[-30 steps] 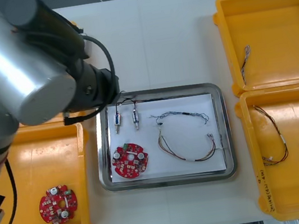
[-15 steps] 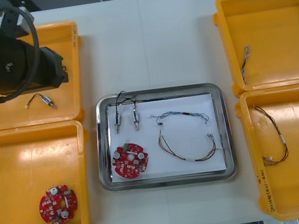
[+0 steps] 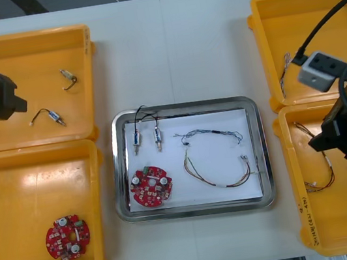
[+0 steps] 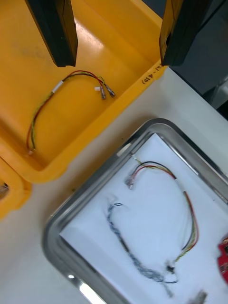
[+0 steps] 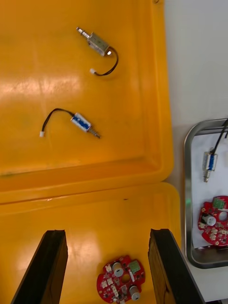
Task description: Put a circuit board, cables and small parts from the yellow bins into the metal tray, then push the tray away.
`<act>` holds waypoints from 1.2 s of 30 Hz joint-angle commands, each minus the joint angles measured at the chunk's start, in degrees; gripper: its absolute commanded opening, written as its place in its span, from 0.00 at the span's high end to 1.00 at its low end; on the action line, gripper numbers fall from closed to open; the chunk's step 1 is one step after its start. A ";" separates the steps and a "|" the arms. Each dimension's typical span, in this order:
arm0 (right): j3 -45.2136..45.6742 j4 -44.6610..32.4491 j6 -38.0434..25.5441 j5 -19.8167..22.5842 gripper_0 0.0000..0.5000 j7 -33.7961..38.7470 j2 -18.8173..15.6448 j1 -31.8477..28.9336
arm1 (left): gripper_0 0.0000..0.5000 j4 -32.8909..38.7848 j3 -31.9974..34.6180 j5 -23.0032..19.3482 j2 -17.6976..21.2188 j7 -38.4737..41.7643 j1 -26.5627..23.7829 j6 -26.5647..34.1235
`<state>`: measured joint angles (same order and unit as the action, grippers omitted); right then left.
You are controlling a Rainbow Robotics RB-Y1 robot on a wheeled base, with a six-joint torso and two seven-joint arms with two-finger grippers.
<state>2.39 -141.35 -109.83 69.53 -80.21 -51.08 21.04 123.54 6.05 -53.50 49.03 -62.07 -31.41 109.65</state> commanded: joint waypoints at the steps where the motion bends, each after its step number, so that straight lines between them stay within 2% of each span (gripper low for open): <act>1: -11.36 -1.91 -0.17 -0.62 0.00 1.11 -2.53 7.35 | 0.00 0.30 3.00 -1.25 3.70 -0.68 4.78 0.35; 5: -19.53 -1.91 -0.17 -3.44 0.00 0.67 -2.44 11.92 | 0.00 0.30 3.97 -1.52 4.23 -0.95 7.51 0.35; 8: -26.21 -1.74 -0.17 -6.16 0.00 0.23 -1.04 16.05 | 0.00 0.47 5.11 -2.04 4.58 -1.12 9.70 0.35; 12: -34.30 0.02 -0.17 -9.85 0.00 -0.73 2.74 21.23 | 0.00 0.83 6.43 -2.75 5.37 -1.65 12.69 0.35; 18: -42.30 3.71 -0.03 -15.57 0.00 -2.58 8.72 25.80 | 0.00 1.26 9.24 -2.75 5.99 -3.23 15.94 0.35; 23: -46.08 7.40 3.75 -19.17 0.00 -5.83 12.67 26.51 | 0.00 1.62 11.27 -2.40 5.90 -5.34 18.05 0.35; 30: -51.88 12.24 4.10 -26.11 0.00 -13.04 17.68 28.09 | 0.00 2.67 11.62 -1.34 5.90 -5.17 19.46 0.35; 36: -56.62 17.42 7.79 -26.55 0.00 -13.57 20.67 29.32 | 0.00 2.67 12.14 -1.43 5.90 -5.17 20.51 0.35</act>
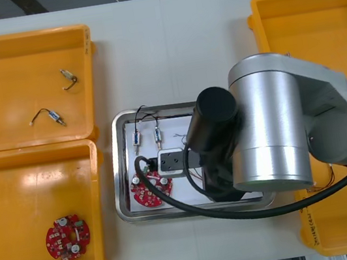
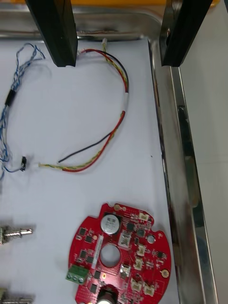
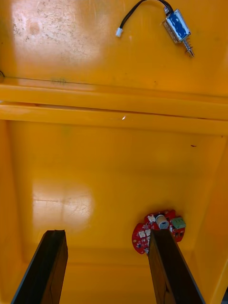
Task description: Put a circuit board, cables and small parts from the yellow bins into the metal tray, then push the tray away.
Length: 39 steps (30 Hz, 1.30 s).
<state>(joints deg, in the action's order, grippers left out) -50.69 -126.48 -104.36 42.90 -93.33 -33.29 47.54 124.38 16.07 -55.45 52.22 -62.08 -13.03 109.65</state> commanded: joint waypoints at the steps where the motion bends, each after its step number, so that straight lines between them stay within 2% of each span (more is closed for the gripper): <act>1: -3.98 3.25 2.85 0.16 0.00 -0.54 3.23 2.91 | 0.00 1.83 2.12 0.43 2.71 -5.07 2.31 0.35; 16: -14.79 6.33 8.47 -4.49 0.00 -0.10 4.55 2.56 | 0.00 2.18 2.12 -0.18 2.71 -4.98 2.31 0.35; 24: -16.46 9.76 10.67 -8.54 0.00 0.25 7.54 -0.69 | 0.00 2.18 2.12 -0.18 2.71 -4.98 2.31 0.35; 39: -20.77 10.20 11.90 -15.04 0.00 2.19 7.54 -4.47 | 0.00 2.18 2.12 -0.18 2.71 -4.98 2.31 0.35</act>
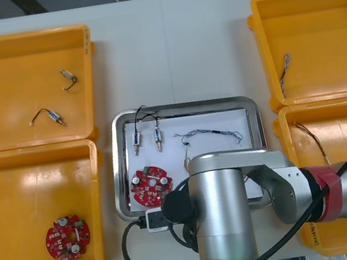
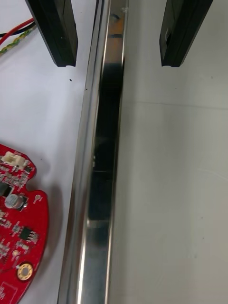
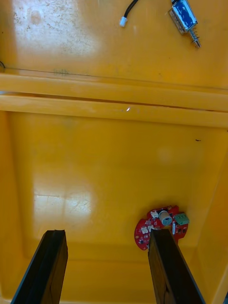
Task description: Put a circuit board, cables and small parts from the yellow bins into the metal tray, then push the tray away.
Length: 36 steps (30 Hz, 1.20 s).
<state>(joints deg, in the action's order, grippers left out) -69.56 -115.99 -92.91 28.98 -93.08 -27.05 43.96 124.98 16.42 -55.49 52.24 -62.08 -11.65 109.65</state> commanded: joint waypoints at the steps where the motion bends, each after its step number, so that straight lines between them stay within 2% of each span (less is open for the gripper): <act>1: -1.90 0.06 0.54 -1.12 0.00 2.02 1.38 -0.89 | 0.00 1.58 1.77 -0.15 2.69 -4.98 0.93 0.35; 11: -2.43 2.78 0.89 -4.11 0.00 2.55 2.97 -0.89 | 0.00 1.58 1.77 -0.15 2.69 -4.98 0.93 0.35; 20: -2.43 2.70 0.72 -4.55 0.00 3.34 3.05 -0.72 | 0.00 1.58 1.77 -0.15 2.69 -4.98 0.93 0.35; 22: -2.43 2.43 0.54 -4.90 0.11 3.52 3.14 -0.72 | 0.00 1.58 1.77 -0.15 2.69 -4.98 0.93 0.35; 25: -2.43 1.55 0.01 -5.25 0.40 3.78 3.23 -0.63 | 0.00 1.58 1.77 -0.15 2.69 -4.98 0.93 0.35; 27: -2.43 0.94 -0.34 -5.25 0.94 4.13 3.32 -0.63 | 0.00 1.58 1.77 -0.15 2.69 -4.98 0.93 0.35; 28: -2.43 0.76 -0.43 -5.34 1.00 4.22 3.23 -0.63 | 0.00 1.58 1.77 -0.15 2.69 -4.98 0.93 0.35; 36: -2.43 0.15 -0.95 -6.75 1.00 4.31 2.79 -0.19 | 0.00 1.58 1.77 -0.15 2.69 -4.98 0.93 0.35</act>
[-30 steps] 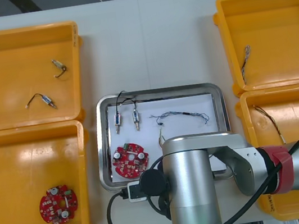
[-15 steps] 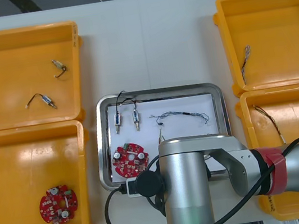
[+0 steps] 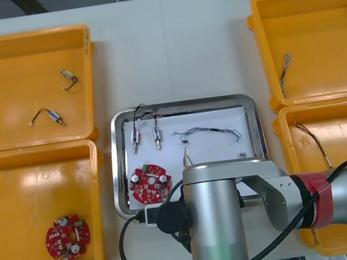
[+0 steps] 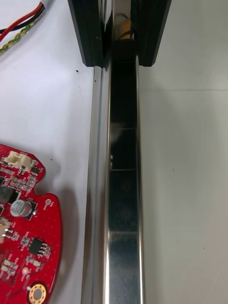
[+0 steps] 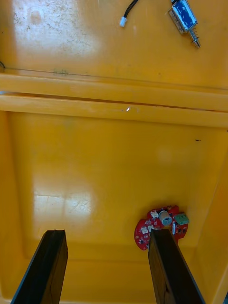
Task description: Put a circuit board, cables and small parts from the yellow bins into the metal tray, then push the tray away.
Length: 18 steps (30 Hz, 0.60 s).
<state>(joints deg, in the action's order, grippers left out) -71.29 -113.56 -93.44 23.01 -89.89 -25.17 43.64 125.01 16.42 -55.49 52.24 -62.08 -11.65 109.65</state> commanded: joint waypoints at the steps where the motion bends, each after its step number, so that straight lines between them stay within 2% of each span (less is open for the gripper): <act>1: -0.70 -2.28 -0.34 -0.86 1.00 1.03 0.91 0.30 | 0.00 1.55 1.77 -0.15 2.69 -4.98 0.93 0.35; 14: -0.78 -2.28 -0.42 -0.78 1.00 0.51 -2.16 7.51 | 0.00 1.55 1.77 -0.15 2.69 -4.98 0.93 0.35; 18: -0.70 -2.28 -0.42 0.81 1.00 0.42 -3.57 10.32 | 0.00 1.55 1.77 -0.15 2.69 -4.98 0.93 0.35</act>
<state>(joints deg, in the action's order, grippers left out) -71.33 -113.61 -93.62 22.65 -89.89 -26.76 49.97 125.02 16.42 -55.49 52.24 -62.08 -11.65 109.65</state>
